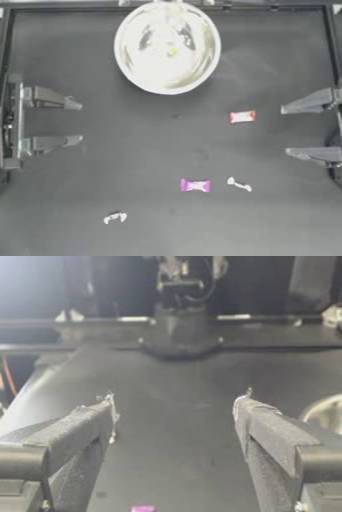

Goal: Put candies in bowl

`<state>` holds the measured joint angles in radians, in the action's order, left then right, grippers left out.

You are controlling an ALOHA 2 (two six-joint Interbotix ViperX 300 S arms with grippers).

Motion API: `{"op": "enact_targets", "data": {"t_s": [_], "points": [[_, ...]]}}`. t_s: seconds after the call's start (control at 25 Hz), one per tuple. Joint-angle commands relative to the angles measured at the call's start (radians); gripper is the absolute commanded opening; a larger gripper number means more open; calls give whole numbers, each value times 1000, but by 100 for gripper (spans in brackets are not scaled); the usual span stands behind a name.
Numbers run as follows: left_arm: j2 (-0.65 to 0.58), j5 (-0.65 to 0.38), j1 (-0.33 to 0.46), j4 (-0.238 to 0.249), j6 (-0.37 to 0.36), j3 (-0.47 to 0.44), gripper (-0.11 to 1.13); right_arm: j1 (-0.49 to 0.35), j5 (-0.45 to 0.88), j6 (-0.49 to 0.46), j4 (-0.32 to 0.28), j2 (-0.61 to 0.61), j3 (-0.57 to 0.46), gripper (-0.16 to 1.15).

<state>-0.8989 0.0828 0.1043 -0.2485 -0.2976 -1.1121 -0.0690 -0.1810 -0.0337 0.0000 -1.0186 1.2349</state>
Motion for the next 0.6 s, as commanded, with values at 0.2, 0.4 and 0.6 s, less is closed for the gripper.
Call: {"op": "enact_targets", "data": {"t_s": [0.2,0.4,0.6], "points": [[-15,8,-3,-3,2,-3,91,-160,391,9,0,74,-193,99],[-9,2,-5,-3,3,-3,91,-307,718,25,-38,163,-316,99],[3,2,-11,-3,2,-3,91,-322,822,112,-20,284,-387,99]]}}
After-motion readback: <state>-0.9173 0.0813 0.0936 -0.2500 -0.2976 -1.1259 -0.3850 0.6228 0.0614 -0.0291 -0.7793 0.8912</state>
